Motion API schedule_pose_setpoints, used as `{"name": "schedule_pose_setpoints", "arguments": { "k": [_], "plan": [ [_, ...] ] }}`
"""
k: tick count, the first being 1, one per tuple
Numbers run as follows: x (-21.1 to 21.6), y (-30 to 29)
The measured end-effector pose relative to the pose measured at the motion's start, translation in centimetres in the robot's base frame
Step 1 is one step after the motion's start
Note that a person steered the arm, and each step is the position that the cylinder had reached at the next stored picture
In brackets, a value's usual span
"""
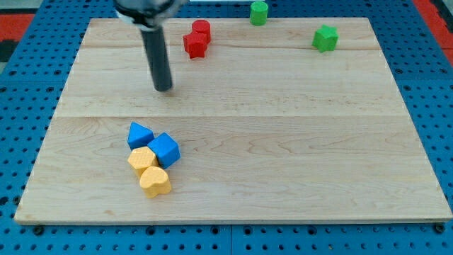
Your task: Separate the red blocks on the board
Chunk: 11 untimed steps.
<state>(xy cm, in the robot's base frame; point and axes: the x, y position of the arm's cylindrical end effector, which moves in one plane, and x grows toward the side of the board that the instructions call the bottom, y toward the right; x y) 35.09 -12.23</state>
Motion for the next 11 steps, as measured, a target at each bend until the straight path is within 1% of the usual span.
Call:
{"name": "schedule_pose_setpoints", "arguments": {
  "k": [1, 2, 3, 4, 5, 6, 7, 8, 9, 10, 11],
  "plan": [
    [-6.7, -0.3],
    [-10.9, 2.4],
    [-12.8, 6.3],
    [-11.8, 14.6],
    [-10.2, 11.5],
    [-12.0, 9.5],
    [-11.8, 3.3],
    [-7.3, 4.5],
    [-6.6, 15.5],
    [-2.8, 15.9],
    [0.5, 24.6]
  ]
}}
